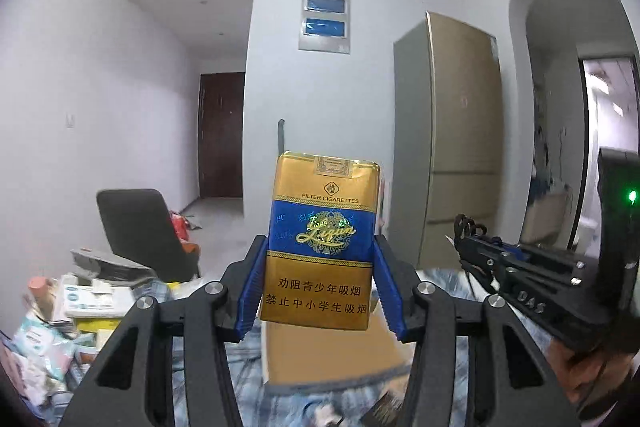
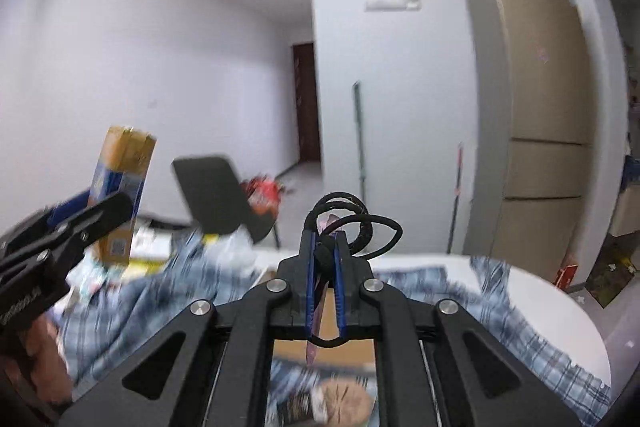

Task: Organize soft objects
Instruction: 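Carry both items into the cardboard box and open both grippers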

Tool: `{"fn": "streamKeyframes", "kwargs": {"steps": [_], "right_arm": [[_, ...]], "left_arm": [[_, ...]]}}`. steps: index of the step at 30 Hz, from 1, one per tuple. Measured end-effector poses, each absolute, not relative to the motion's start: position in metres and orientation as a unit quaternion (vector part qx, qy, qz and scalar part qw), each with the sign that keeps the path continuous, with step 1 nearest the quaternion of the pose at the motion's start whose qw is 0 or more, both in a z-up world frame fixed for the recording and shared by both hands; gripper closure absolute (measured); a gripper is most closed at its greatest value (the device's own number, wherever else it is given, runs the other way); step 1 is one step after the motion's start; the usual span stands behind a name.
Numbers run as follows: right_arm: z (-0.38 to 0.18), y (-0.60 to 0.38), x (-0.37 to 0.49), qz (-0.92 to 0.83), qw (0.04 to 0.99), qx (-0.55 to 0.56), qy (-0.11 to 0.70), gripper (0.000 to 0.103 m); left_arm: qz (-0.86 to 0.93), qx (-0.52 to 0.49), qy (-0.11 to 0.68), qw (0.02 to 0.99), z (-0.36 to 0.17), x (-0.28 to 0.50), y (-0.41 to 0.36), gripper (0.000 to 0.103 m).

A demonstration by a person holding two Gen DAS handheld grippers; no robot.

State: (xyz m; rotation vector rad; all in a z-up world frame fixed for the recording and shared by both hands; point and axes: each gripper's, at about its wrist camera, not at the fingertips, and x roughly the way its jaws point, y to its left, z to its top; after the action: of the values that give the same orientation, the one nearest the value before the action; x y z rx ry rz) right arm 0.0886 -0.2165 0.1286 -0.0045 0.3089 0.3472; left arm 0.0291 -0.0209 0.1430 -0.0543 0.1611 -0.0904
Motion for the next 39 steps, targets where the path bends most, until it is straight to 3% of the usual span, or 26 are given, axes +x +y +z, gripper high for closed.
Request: {"fn": "streamKeyframes", "kwargs": {"steps": [7,13,30,39], "right_arm": [[0.163,-0.209,0.120,0.154,0.981,0.029,0.112,0.095],[0.138,-0.207,0.139,0.155,0.979,0.026,0.132,0.095],[0.020,-0.203,0.224,0.167,0.927,0.019,0.337,0.095],[-0.037,-0.197,0.252,0.173,0.893,0.002,0.415,0.095]], "left_arm": [[-0.047,-0.062,0.074,0.994,0.169,0.072,-0.010,0.050],[-0.044,-0.057,0.106,0.992,0.144,0.102,-0.008,0.050],[-0.022,-0.023,0.313,0.949,0.012,0.218,-0.009,0.049],[-0.012,-0.016,0.376,0.926,-0.038,0.242,-0.002,0.049]]}}
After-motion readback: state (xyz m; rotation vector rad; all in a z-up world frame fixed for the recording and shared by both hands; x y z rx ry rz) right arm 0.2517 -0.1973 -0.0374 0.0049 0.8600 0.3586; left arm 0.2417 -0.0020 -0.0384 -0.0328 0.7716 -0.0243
